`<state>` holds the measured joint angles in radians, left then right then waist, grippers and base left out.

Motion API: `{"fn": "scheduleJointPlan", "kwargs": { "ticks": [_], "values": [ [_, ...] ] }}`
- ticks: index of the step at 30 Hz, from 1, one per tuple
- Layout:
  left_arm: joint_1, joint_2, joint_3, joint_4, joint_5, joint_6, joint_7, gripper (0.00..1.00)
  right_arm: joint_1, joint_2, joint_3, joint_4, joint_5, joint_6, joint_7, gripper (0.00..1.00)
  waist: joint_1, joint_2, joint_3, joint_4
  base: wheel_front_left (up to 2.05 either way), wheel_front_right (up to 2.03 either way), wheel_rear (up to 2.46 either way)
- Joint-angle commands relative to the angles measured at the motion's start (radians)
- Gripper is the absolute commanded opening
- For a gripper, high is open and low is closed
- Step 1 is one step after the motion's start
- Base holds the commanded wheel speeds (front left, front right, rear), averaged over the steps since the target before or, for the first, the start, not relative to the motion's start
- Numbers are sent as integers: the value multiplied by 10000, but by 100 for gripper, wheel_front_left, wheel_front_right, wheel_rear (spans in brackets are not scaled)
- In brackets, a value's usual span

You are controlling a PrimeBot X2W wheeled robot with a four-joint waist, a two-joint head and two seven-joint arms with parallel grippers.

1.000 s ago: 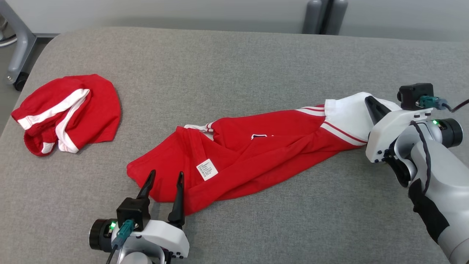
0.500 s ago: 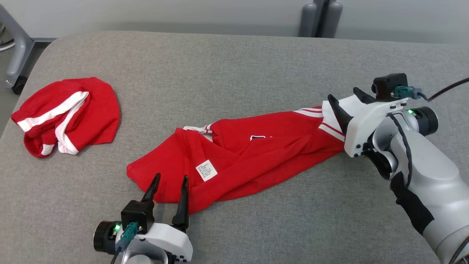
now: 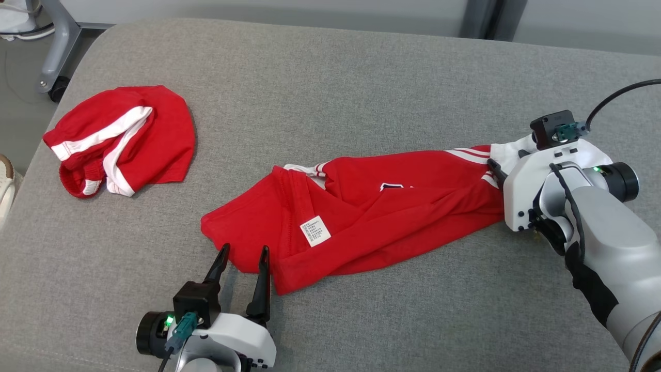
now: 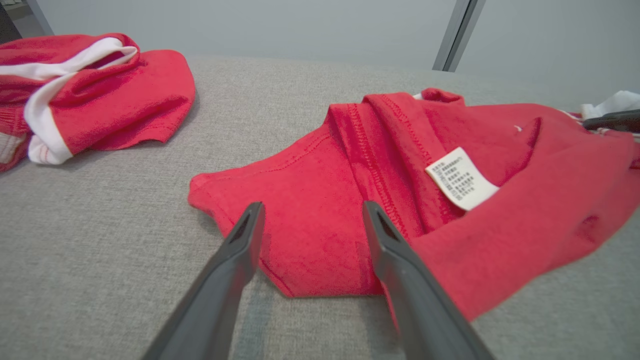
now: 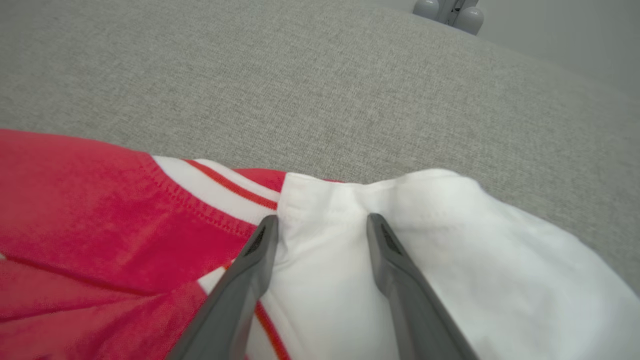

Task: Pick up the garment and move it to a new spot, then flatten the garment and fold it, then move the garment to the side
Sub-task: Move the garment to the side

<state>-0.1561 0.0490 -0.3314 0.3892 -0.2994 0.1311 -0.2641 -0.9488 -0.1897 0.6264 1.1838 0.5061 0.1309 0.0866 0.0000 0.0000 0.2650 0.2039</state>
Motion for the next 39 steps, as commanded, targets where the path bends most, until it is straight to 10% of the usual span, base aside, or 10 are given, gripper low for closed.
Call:
{"fn": "scheduleJointPlan", "kwargs": {
  "ticks": [1,15,23,24,26,39],
  "values": [
    [-208,33,0,-49,-41,64,-4,100,-91,-45,-63,181,-43,-3,-134,0,0,0,55,1,0,0,0],
    [25,35,362,89,300,-95,-3,100,-502,29,-1181,45,-251,-3,-3355,0,0,0,-559,-760,0,0,0],
    [388,40,865,180,647,-218,-3,100,2503,-72,-3492,-3703,-1465,-3,-3508,0,0,0,-1198,-1812,0,0,0],
    [443,40,931,198,666,-223,-2,100,3084,20,-3903,-4148,-1683,-3,-3511,10,0,0,-1263,-1940,0,0,0],
    [521,40,1041,233,734,-267,-3,100,4319,235,-4749,-4550,-2001,-3,-3514,100,0,0,-1364,-2174,0,0,0],
    [876,36,1282,387,1056,-500,-3,100,6867,1263,-7236,-6403,-3571,-1,-3514,100,0,0,-1855,-2914,0,0,0]
  ]
}}
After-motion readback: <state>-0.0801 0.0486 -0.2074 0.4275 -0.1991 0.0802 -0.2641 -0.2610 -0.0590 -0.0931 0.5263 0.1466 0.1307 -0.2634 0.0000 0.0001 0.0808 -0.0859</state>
